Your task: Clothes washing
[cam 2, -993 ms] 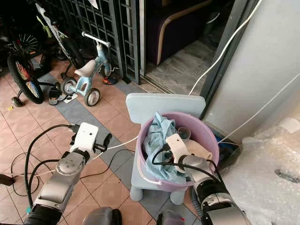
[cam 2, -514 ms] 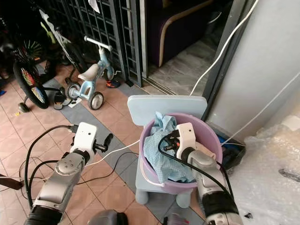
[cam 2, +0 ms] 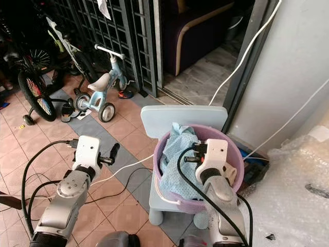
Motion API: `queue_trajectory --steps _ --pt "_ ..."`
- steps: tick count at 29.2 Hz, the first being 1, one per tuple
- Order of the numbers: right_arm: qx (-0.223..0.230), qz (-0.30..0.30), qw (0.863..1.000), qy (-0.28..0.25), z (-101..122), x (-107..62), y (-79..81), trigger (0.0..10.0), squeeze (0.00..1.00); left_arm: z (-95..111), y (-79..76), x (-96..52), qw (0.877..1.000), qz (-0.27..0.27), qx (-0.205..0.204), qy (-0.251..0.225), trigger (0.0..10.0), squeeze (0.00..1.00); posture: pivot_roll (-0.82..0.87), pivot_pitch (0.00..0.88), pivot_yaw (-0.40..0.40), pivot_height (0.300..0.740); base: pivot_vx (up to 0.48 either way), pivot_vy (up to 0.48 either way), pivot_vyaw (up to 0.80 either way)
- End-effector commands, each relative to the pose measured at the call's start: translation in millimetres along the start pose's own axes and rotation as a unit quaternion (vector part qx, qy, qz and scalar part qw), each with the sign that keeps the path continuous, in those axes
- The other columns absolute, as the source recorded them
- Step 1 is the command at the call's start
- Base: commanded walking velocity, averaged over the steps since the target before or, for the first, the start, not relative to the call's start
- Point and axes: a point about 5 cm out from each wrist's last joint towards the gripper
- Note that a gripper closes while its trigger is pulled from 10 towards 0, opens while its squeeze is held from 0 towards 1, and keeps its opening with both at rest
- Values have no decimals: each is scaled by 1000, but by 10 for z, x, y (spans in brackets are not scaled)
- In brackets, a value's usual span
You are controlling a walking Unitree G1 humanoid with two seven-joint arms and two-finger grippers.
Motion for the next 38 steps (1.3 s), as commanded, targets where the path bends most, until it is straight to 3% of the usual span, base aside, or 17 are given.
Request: queue_trajectory --steps 1,2,5,12,13,14,15,16,18,21,24,27,30,33,38 --pt "-9 14 999 -30 166 50 56 10000 0 52 -34 13 1000 -15 5 -11 10000 0 -67 0 63 740 0 0 0" --pt "10 52 998 -33 182 53 93 10000 0 48 -46 16 1000 -16 4 -11 10000 0 -67 0 63 740 0 0 0" --pt "43 53 997 -33 201 50 66 10000 0 45 -67 18 1000 -16 1 -11 10000 0 -75 0 59 740 0 0 0" --pt "-71 26 993 -92 478 119 113 10000 0 76 -74 29 1000 -12 -8 -16 10000 0 -72 0 55 740 0 0 0" --pt "-30 47 991 -118 651 135 179 10000 0 100 -61 23 1000 -1 -14 -24 10000 0 -73 0 54 740 0 0 0" --pt "-24 43 990 -134 722 142 190 10000 0 111 -54 21 999 3 -17 -29 10000 0 -72 0 54 740 0 0 0" --pt "-24 43 990 -134 722 142 190 10000 0 111 -54 21 999 3 -17 -29 10000 0 -72 0 54 740 0 0 0" --pt "-59 24 986 -156 797 150 182 10000 0 128 -53 20 999 5 -22 -34 10000 0 -70 0 53 740 0 0 0" --pt "-96 29 983 -156 782 146 185 10000 0 155 -58 20 999 4 -17 -43 10000 0 -70 0 52 740 0 0 0" --pt "-69 55 989 -120 655 122 178 10000 0 185 -76 26 998 4 -23 -50 10000 0 -69 0 51 740 0 0 0" --pt "-66 81 988 -117 614 75 225 10000 0 187 -79 41 998 6 -29 -47 10000 0 -72 0 51 740 0 0 0" --pt "-42 45 994 -92 550 99 165 10000 0 191 -83 52 998 6 -29 -48 10000 0 -75 0 51 740 -89 0 0" --pt "-46 43 995 -84 534 111 196 10000 0 195 -83 59 998 6 -28 -49 10000 0 -76 0 52 740 -269 0 0" --pt "-39 84 992 -89 531 91 282 10000 0 195 -82 62 998 7 -28 -49 10000 0 -74 0 51 740 -281 0 0" --pt "-56 58 991 -108 541 100 289 10000 0 198 -79 69 998 9 -28 -48 10000 0 -71 0 50 740 -286 0 0"
Point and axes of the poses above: a point about 5 cm out from each wrist's last joint towards the gripper, its own x axis pointing out of the wrist towards the gripper, its own z axis along the axis of the wrist's last joint, y = z × x, and after that the axes turned 2 degrees about -x, right-handed
